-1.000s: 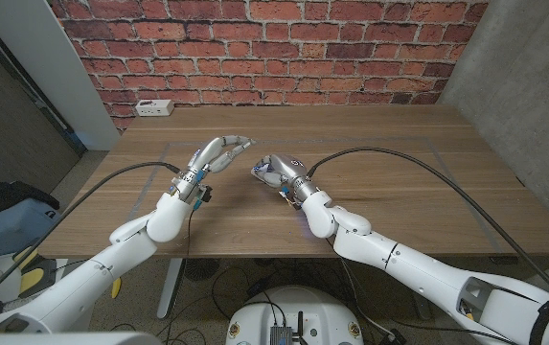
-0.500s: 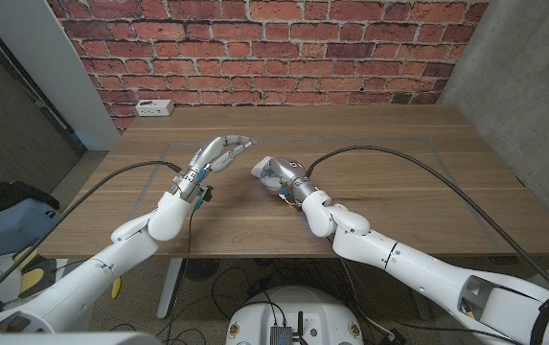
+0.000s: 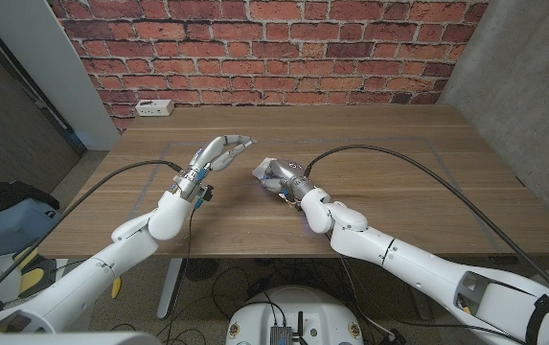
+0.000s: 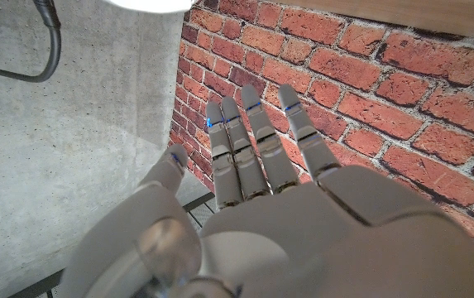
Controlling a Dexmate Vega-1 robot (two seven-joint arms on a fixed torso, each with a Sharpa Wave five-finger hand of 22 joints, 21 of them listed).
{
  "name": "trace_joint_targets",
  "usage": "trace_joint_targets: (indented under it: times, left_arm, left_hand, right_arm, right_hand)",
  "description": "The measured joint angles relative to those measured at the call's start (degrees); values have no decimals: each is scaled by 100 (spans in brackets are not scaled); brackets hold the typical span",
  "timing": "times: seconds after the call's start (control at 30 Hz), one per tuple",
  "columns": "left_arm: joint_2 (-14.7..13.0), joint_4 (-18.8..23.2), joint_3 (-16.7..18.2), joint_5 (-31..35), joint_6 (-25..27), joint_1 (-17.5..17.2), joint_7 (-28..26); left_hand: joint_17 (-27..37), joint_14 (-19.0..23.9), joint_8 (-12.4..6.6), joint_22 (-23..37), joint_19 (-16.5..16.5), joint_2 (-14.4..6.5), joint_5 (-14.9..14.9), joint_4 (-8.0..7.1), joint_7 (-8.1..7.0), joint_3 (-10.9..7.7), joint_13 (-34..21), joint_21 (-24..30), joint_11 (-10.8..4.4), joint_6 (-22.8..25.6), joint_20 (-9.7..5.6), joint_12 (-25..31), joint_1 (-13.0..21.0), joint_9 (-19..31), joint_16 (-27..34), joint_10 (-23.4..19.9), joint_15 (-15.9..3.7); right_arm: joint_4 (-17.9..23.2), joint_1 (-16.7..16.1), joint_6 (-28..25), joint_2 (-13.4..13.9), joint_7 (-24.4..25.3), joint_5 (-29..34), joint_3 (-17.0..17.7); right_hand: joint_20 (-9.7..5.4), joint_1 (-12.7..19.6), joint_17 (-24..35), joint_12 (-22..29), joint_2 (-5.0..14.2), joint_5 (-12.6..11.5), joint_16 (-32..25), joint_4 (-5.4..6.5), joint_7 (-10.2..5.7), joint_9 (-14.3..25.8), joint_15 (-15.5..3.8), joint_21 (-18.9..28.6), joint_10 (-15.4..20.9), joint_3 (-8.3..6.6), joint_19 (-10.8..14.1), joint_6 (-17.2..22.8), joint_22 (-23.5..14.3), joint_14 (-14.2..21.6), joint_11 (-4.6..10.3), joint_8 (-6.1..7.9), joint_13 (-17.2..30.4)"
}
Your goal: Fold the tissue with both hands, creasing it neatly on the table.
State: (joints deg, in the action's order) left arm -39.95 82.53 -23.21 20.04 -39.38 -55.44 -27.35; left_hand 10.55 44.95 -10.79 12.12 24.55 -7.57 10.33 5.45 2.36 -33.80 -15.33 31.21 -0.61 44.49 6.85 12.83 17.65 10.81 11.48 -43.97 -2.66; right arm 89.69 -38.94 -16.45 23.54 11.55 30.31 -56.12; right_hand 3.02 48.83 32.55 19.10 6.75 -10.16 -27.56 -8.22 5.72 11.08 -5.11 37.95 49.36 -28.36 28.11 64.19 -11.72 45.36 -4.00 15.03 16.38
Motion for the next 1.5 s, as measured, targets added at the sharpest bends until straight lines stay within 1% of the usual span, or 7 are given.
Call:
trace_joint_targets:
  times: [0.17, 0.4, 0.57, 0.77, 1.0, 1.27, 1.5]
  left_arm:
    - [-1, -9, 0, -15, -6, 1, 3]
    - [-3, -18, 0, -21, -24, 1, 3]
    - [-3, -18, 4, -23, -28, -3, 1]
    - [-3, -25, 16, -32, -47, -16, -12]
    - [-3, -45, 30, -35, -80, -21, -26]
    - [-4, -67, 43, -49, -121, -27, -33]
    - [-8, -79, 59, -77, -139, -44, -29]
  left_hand:
    - [0, 0, 3, 0, 0, 22, 0, 0, 32, 0, -23, 0, 1, -31, 0, 0, -24, 0, 0, 65, 0]
    - [0, 0, 3, 0, 0, 1, 0, -19, 1, -18, -25, 0, 1, -62, 0, 0, -45, 0, 0, 65, 0]
    - [-1, 0, 3, 0, 0, 1, 0, -18, 0, -18, -25, 0, 1, -62, 0, 0, -45, 0, 0, 65, 0]
    - [-1, 0, 3, 0, 0, -5, 0, -32, 0, -32, -25, 0, 1, -62, 0, 0, -111, 0, 0, 65, 0]
    - [-1, 0, 3, 0, -2, -7, 0, -32, 0, -32, -24, 0, 1, -61, 2, 0, -113, 0, 0, 65, 0]
    - [-2, -18, 3, 0, -43, 15, 0, -32, -19, -32, -24, 0, 1, -104, 0, 0, -136, 0, 0, 126, 18]
    - [-2, -161, 3, 0, -149, 39, 0, -56, -43, -56, -24, 0, 24, -232, 44, -58, -164, 0, -24, 219, 36]
  right_arm:
    - [-20, 34, -2, -2, -80, -113, 13]
    - [-27, 27, 66, 16, -82, -256, 52]
    - [-27, -14, 218, 33, 43, -368, 108]
    - [13, -89, 442, 54, 229, -476, 212]
    - [44, -204, 835, 65, 509, -653, 369]
    - [63, -342, 1225, 66, 793, -809, 558]
    - [119, -500, 1517, 70, 1060, -950, 756]
  right_hand:
    - [48, -133, 7, -35, -26, 0, 95, 22, 27, 12, 18, 1, -84, -22, -174, -100, 11, -88, -7, -65, 26]
    - [150, -306, -214, -368, -86, 0, 637, -24, -185, 26, 132, -1, -752, -203, -399, -685, 55, -717, 98, -312, -38]
    - [193, -382, -294, -568, -138, 0, 881, -31, -302, 54, 174, -15, -1134, -257, -523, -1037, 68, -1045, 176, -400, -70]
    - [210, -442, -335, -686, -138, 0, 999, -33, -370, 54, 192, -25, -1410, -289, -603, -1234, 81, -1203, 255, -425, -97]
    - [233, -538, -335, -753, -188, 0, 1022, -47, -442, 54, 212, -47, -1562, -303, -687, -1430, 80, -1344, 246, -425, -97]
    - [271, -664, -326, -788, -255, 0, 1096, -5, -505, 53, 203, -91, -1737, -232, -786, -1697, 80, -1479, 296, -466, -123]
    - [290, -731, -339, -809, -276, 0, 1123, 18, -521, 53, 226, -91, -1833, -208, -832, -1877, 83, -1564, 260, -488, -149]
